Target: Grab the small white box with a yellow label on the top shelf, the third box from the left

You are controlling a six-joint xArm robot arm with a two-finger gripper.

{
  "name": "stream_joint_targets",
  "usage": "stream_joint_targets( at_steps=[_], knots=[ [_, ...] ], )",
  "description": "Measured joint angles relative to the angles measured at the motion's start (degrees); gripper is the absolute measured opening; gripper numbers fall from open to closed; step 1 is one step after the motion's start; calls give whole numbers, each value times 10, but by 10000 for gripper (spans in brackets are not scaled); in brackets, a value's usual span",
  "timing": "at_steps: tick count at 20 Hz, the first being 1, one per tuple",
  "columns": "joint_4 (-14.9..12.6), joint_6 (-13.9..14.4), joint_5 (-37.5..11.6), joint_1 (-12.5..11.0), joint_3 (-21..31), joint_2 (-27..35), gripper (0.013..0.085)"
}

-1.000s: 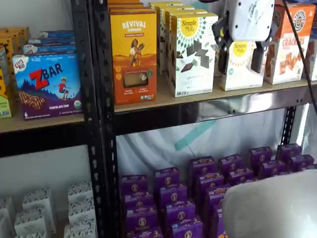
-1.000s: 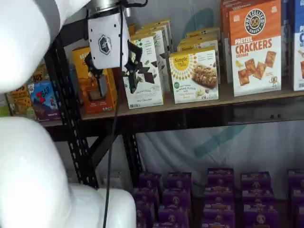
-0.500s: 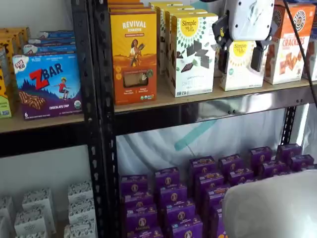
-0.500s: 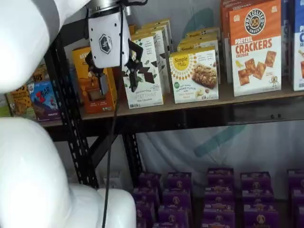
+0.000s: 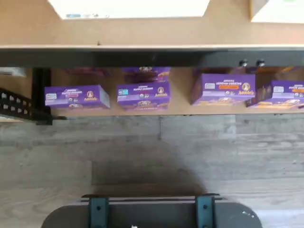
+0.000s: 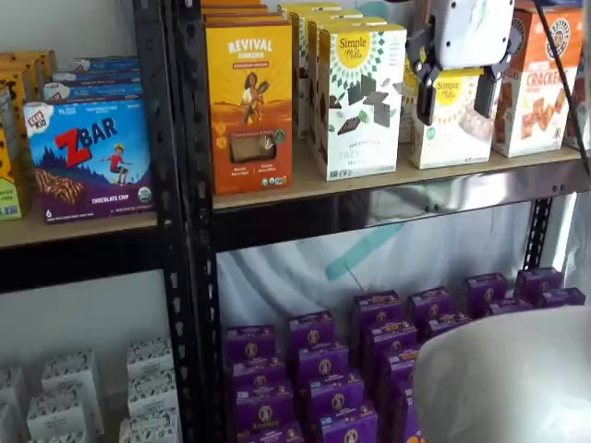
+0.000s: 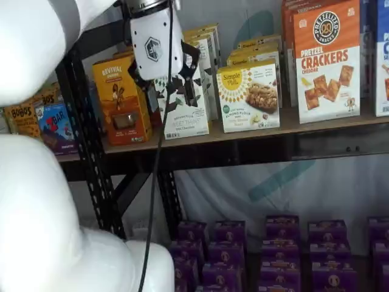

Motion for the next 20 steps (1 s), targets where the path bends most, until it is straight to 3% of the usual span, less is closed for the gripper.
stream_joint_targets(
  at_steps=[13, 20],
  knots=[
    [10, -80, -64, -83, -11, 61, 850],
    [13, -99, -79, -102, -25, 88, 850]
  ],
)
